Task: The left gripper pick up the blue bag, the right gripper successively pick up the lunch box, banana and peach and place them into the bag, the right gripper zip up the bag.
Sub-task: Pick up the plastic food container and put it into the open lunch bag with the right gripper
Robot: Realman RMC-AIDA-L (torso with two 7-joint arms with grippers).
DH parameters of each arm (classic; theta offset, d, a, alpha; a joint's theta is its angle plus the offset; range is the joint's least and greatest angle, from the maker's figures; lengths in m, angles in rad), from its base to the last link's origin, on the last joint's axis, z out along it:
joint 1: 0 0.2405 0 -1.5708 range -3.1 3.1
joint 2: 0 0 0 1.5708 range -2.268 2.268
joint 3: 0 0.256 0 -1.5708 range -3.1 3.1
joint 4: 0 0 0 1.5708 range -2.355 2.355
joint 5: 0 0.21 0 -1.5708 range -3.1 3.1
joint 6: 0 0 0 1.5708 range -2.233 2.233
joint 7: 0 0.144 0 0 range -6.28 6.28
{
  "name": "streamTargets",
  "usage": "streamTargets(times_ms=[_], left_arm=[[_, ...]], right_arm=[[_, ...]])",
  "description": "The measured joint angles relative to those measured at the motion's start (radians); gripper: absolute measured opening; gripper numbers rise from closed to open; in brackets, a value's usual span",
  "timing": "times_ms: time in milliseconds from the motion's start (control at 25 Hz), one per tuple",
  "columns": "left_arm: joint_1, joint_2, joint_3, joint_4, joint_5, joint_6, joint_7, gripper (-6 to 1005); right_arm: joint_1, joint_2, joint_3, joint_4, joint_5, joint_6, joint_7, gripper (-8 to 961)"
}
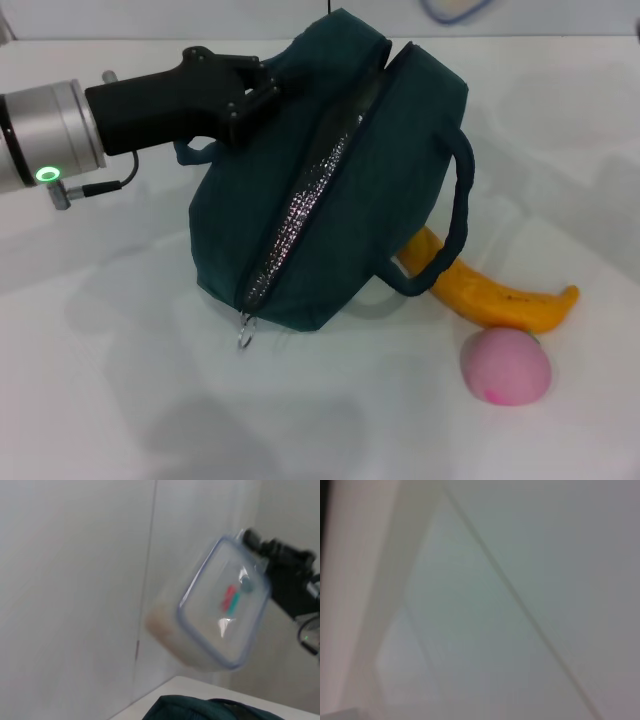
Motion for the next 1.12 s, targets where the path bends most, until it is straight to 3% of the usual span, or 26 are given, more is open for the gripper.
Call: streamTargets(times_ms=[400,1120], left_arm=[[-0.021,0.000,0.036,-0.015,0.005,-0.117,0.016,78],[-0.034,0.001,0.039,-0.031,-0.001,-0.180,0.041,81]], right_arm=[[0.094,0.034,0.003,-0.014,-0.140,0.032,0.041,148],[-0.003,0.088,-0.003,0.008,-0.371,0.210,0.042,181]])
